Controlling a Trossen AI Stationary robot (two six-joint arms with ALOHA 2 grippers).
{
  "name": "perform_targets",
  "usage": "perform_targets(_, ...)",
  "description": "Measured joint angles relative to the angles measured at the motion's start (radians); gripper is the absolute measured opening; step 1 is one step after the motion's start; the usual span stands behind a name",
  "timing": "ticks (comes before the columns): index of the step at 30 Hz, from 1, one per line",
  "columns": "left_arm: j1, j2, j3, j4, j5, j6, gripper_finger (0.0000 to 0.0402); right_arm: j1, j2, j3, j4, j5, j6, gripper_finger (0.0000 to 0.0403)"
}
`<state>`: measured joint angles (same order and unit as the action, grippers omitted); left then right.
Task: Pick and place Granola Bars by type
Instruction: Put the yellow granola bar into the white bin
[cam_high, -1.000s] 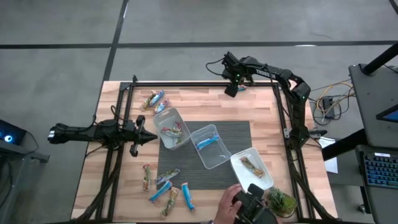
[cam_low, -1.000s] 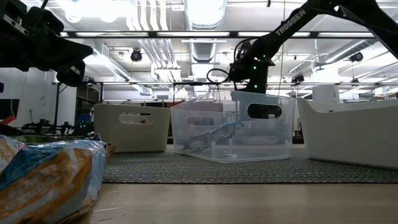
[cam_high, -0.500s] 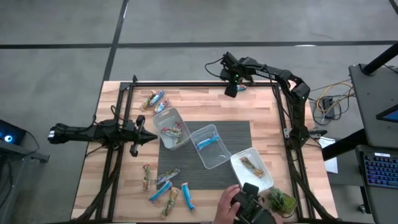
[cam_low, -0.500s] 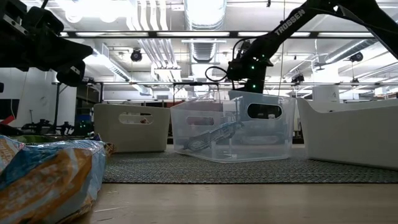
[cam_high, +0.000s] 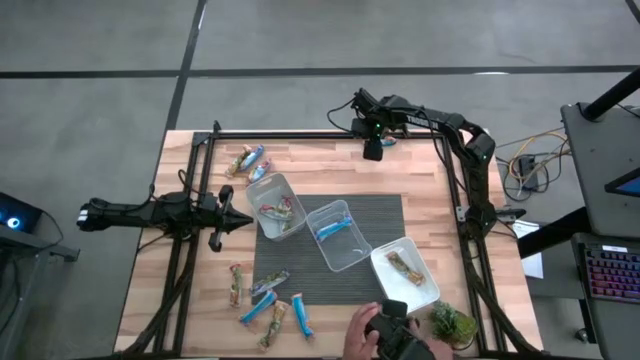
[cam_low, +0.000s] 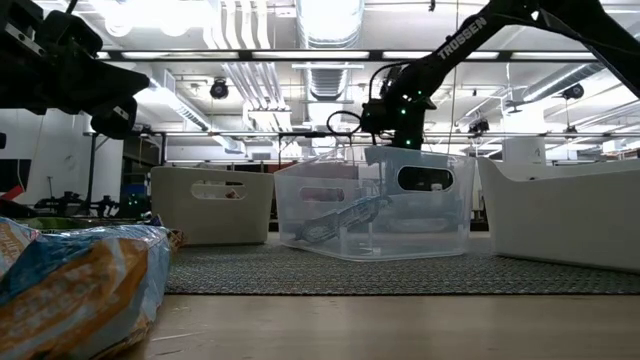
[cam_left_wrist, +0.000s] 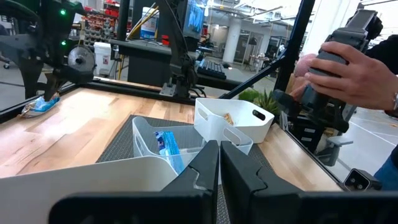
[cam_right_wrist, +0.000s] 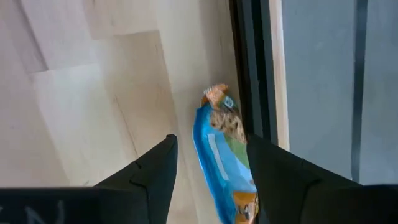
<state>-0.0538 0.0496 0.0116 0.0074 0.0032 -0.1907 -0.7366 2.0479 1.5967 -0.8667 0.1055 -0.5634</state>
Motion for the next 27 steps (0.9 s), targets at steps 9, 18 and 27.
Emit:
perform_targets(9, 0.000, 0.000, 0.000, 0.000, 0.000, 0.000, 0.0000, 0.013, 0.003, 0.000, -0.020, 0.085, 0.031, 0.0208)
perform_targets(18, 0.000, 0.000, 0.000, 0.000, 0.000, 0.000, 0.0000, 0.013, 0.003, 0.005, -0.064, 0.070, 0.029, 0.0216)
perform_targets(27, 0.000, 0.000, 0.000, 0.000, 0.000, 0.000, 0.0000, -0.006, 0.003, 0.075, -0.152, 0.068, 0.005, 0.0217)
